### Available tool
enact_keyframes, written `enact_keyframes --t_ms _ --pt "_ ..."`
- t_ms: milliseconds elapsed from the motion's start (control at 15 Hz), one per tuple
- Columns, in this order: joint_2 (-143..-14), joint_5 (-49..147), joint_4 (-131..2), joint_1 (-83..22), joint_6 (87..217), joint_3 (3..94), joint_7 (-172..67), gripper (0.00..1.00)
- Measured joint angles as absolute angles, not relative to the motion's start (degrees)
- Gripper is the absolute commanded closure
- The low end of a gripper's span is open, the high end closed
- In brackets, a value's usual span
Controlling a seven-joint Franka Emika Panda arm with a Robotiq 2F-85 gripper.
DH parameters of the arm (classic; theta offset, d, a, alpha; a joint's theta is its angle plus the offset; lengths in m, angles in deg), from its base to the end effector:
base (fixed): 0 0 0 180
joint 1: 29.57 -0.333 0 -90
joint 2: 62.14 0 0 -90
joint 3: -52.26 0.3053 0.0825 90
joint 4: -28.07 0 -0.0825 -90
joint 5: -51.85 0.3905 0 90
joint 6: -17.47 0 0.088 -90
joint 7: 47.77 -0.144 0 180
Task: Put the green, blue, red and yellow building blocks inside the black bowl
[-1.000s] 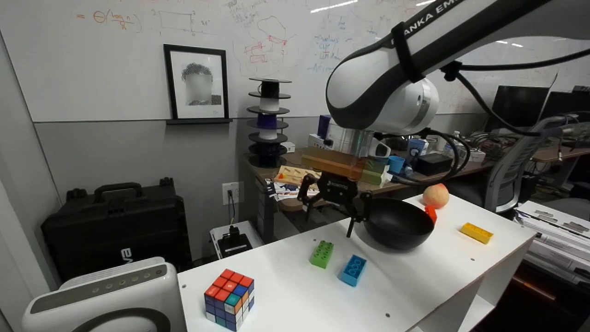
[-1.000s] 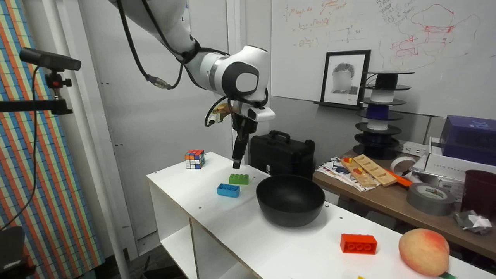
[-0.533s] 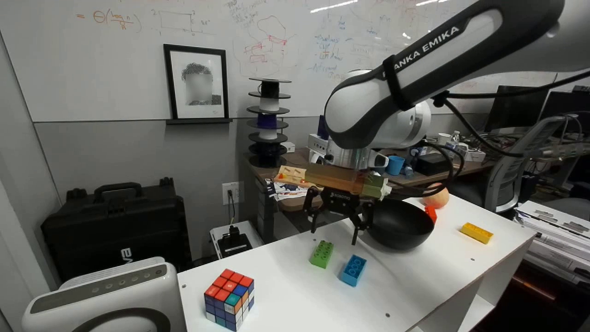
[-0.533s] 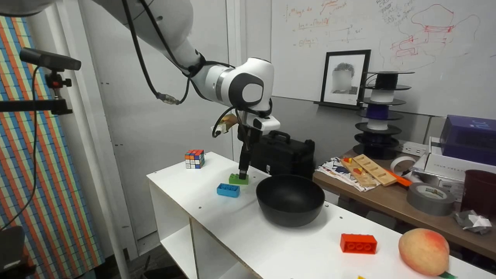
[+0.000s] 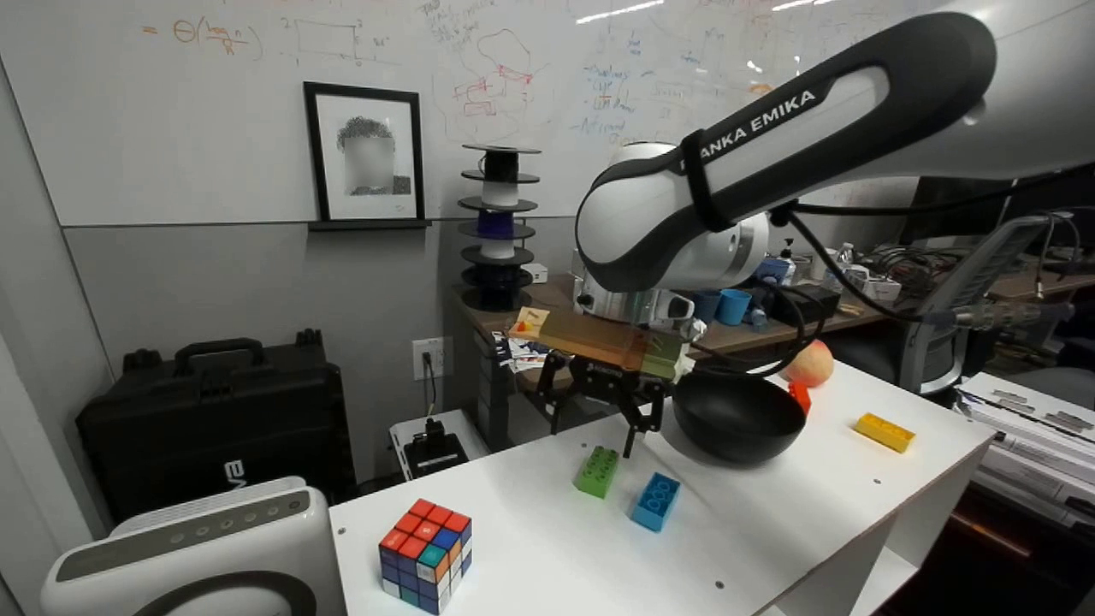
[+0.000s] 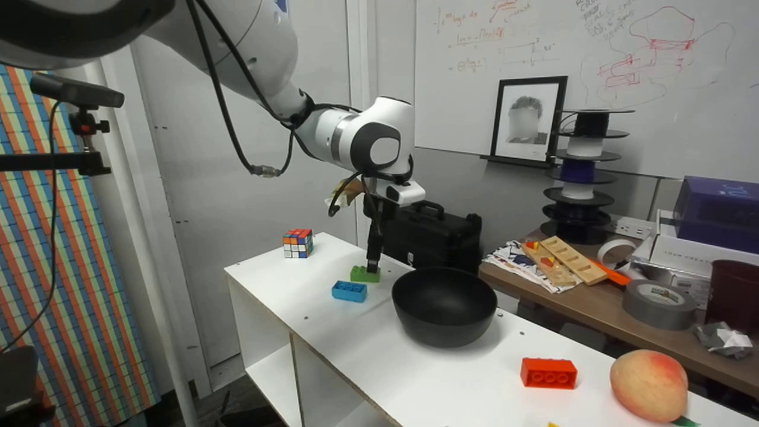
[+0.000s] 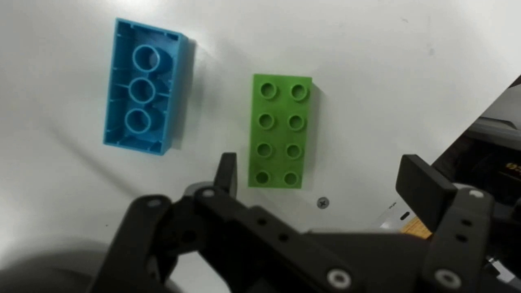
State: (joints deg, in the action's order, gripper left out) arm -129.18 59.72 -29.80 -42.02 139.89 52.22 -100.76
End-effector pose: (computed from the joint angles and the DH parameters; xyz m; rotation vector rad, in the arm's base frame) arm 0.7428 0.1740 0.0732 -2.8331 1.1713 0.1503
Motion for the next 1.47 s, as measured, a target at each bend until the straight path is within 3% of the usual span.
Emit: enact_keyframes --t_ms 533,600,733,1200,1467 --pt "-132.2 59.7 -25.7 -42.4 133.9 52.7 -100.7 0.0" --pt "-132.3 59.7 -25.7 -42.4 133.4 52.7 -100.7 0.25" --pt "-132.3 59.7 -25.6 -42.4 132.6 52.7 -100.7 0.34" --pt "-132.3 58.9 -24.8 -42.4 130.3 52.6 -100.3 0.88" --pt "-132.3 58.9 -24.7 -42.5 129.4 52.8 -99.9 0.89"
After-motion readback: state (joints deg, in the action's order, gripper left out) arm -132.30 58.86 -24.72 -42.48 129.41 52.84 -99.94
